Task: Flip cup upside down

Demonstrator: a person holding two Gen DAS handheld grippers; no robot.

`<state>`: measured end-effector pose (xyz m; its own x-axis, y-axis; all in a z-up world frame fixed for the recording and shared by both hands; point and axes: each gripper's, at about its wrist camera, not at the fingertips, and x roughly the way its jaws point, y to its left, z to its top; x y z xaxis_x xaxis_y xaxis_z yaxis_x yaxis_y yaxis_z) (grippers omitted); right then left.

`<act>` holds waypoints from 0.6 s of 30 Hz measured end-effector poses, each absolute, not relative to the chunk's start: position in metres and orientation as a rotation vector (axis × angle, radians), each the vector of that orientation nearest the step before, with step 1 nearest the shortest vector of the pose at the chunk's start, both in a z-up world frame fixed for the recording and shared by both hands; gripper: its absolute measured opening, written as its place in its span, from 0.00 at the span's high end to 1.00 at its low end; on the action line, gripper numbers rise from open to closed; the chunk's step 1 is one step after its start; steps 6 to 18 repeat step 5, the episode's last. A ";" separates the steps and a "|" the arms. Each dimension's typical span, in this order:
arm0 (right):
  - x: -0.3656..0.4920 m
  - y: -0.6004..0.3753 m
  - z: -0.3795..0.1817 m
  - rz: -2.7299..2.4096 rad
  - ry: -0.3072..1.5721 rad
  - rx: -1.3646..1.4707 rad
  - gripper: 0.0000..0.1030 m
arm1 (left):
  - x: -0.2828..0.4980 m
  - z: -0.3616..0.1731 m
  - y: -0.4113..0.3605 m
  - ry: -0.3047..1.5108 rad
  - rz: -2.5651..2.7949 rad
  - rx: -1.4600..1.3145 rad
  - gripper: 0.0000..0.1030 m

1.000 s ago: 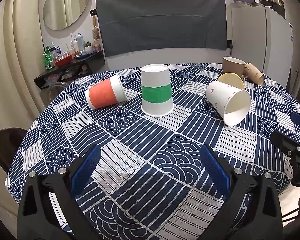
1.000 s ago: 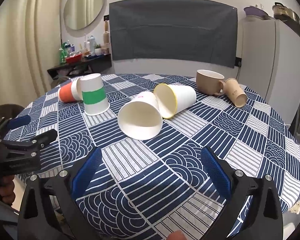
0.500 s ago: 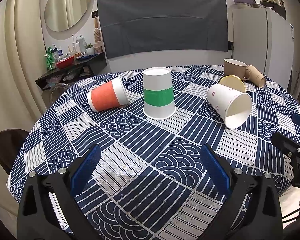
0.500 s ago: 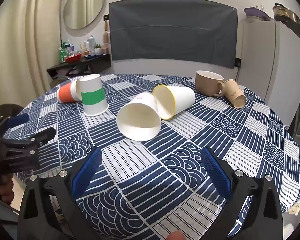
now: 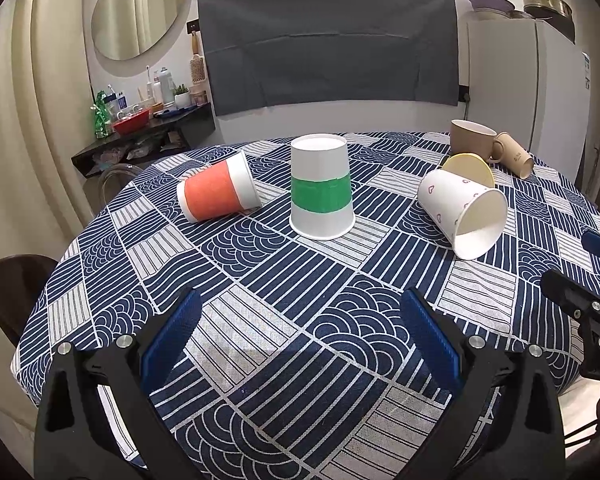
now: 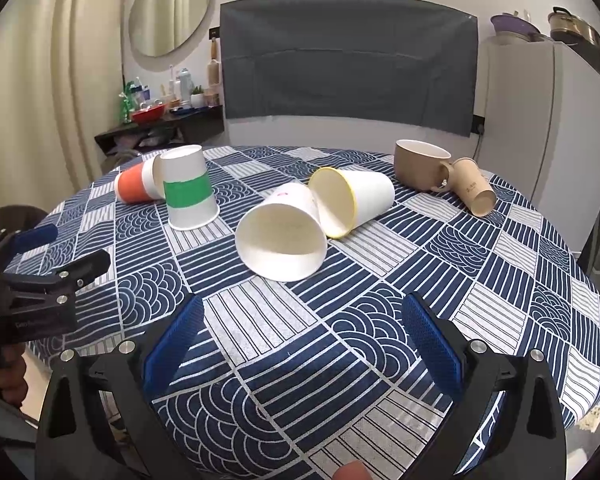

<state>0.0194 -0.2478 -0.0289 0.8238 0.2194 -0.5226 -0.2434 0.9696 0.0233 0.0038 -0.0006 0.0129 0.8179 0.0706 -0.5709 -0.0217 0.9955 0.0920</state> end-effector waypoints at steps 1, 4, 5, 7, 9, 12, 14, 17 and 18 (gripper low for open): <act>0.019 -0.248 -0.029 0.246 0.551 -0.045 0.08 | 0.004 0.013 0.001 0.613 0.053 0.081 0.06; 0.020 -0.248 -0.030 0.246 0.554 -0.044 0.08 | 0.004 0.012 0.001 0.613 0.056 0.080 0.06; 0.020 -0.247 -0.030 0.247 0.555 -0.045 0.08 | 0.003 0.012 0.001 0.611 0.057 0.081 0.06; 0.020 -0.247 -0.030 0.247 0.555 -0.045 0.08 | 0.003 0.012 0.001 0.611 0.057 0.081 0.06; 0.020 -0.247 -0.030 0.247 0.555 -0.045 0.08 | 0.003 0.012 0.001 0.611 0.057 0.081 0.06; 0.020 -0.247 -0.030 0.247 0.555 -0.045 0.08 | 0.003 0.012 0.001 0.611 0.057 0.081 0.06; 0.020 -0.247 -0.030 0.247 0.555 -0.045 0.08 | 0.003 0.012 0.001 0.611 0.057 0.081 0.06; 0.020 -0.247 -0.030 0.247 0.555 -0.045 0.08 | 0.003 0.012 0.001 0.611 0.057 0.081 0.06; 0.020 -0.247 -0.030 0.247 0.555 -0.045 0.08 | 0.003 0.012 0.001 0.611 0.057 0.081 0.06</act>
